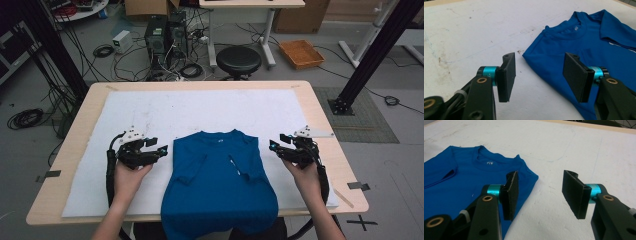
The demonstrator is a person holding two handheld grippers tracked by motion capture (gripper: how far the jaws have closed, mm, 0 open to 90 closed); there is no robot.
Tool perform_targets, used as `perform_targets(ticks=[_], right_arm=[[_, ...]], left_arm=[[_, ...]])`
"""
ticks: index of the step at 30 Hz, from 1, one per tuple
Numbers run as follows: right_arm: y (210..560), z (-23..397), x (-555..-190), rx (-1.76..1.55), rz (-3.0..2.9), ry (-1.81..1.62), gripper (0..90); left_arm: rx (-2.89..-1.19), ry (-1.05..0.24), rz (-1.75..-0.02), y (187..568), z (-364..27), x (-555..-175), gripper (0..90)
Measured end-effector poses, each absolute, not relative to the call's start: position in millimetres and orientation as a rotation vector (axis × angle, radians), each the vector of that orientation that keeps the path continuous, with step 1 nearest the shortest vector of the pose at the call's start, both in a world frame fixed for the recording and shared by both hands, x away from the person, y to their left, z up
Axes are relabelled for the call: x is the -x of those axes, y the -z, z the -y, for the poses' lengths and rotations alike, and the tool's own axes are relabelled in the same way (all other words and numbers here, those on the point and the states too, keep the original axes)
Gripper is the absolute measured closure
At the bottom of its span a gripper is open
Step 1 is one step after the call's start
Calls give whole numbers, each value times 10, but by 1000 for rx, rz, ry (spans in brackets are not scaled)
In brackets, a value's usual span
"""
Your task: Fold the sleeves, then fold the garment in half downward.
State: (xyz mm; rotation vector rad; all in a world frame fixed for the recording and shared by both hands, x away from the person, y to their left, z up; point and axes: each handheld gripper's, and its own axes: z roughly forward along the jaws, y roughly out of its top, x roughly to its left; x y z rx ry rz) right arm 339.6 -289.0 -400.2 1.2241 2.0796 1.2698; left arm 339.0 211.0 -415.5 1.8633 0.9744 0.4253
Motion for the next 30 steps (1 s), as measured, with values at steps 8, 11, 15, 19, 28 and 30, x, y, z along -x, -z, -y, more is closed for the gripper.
perform_targets(ticks=[8,11,15,19,28,30], right_arm=[[3988,2912,-3403,-1219,-2068,-1273,472],[3991,2915,-3392,-1213,-2070,-1273,472],[3997,2923,-3387,-1215,-2068,-1272,471],[3979,2929,-3378,-1211,-2060,-1276,471],[3977,2926,-3447,-1232,-2048,-1280,472],[3979,2921,-3487,-1246,-2045,-1282,475]], left_arm=[[-1874,-426,-977,4177,-2113,-3378,435],[-1872,-428,-976,4171,-2118,-3378,435],[-1876,-430,-970,4162,-2100,-3367,435],[-1874,-426,-969,4159,-2082,-3372,434],[-1869,-415,-984,4143,-2056,-3431,433],[-1857,-406,-997,4138,-2049,-3466,434]])
